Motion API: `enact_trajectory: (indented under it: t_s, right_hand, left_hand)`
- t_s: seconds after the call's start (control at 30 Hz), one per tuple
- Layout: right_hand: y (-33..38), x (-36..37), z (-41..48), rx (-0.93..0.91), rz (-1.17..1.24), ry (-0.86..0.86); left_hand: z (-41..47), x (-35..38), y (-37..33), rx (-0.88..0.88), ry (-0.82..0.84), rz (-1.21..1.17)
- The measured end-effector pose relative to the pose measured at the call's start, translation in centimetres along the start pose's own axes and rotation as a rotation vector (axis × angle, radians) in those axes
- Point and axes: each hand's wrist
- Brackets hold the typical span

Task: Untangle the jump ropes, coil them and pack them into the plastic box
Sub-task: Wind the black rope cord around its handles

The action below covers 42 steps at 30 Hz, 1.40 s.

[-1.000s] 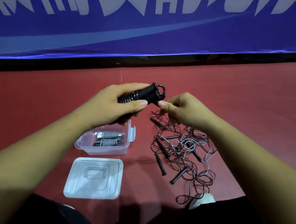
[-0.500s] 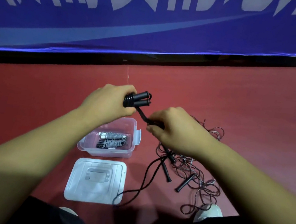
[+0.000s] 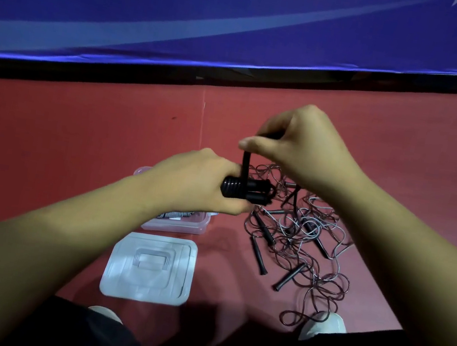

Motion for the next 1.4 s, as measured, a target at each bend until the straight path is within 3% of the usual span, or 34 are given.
enact_trajectory:
  t_s: [0.2,0.33,0.53,0.8,1.13,1.27,1.4]
  right_hand:
    - [-1.1,-0.6,0.1,0.037,0.085,-0.024]
    - [-1.7,-0.9,0.0,0.194,0.296,-0.048]
    - [-2.6,-0.6,-0.2,0.440,0.601,0.108]
    - [-2.6,1.2,-0.6,0.555,0.849,0.286]
    - [0.0,2.0,-0.1,0.099,0.377,0.402]
    - [1.2,2.1,-0.3,-0.007,0.206,0.380]
    - [1.9,1.4,-0.4,-0.075,0.155,0.266]
  left_hand:
    - [-0.5,-0.4,-0.1,0.104,0.074,-0.294]
    - [-1.1,-0.7,-0.4,0.122,-0.025,-0.432]
    - [-1.1,-0.9,-0.3,0.102,-0.105,-0.601]
    - [-0.3,-1.9,1.0,0.117,-0.130,-0.774]
    - [1.0,-3.4,5.8,-0.189,-0.344,-0.182]
    - [1.3,-2.5,6.7,-0.240,-0.290,0.066]
    - [1.1,-1.4,6.0,-0.201,-0.155,0.129]
Point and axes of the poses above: each hand's wrist, its own z-axis towards the middle knuckle, its own x-axis out of the palm, y = z × x, and after that the axes turned 12 degrees about -x, right-handed
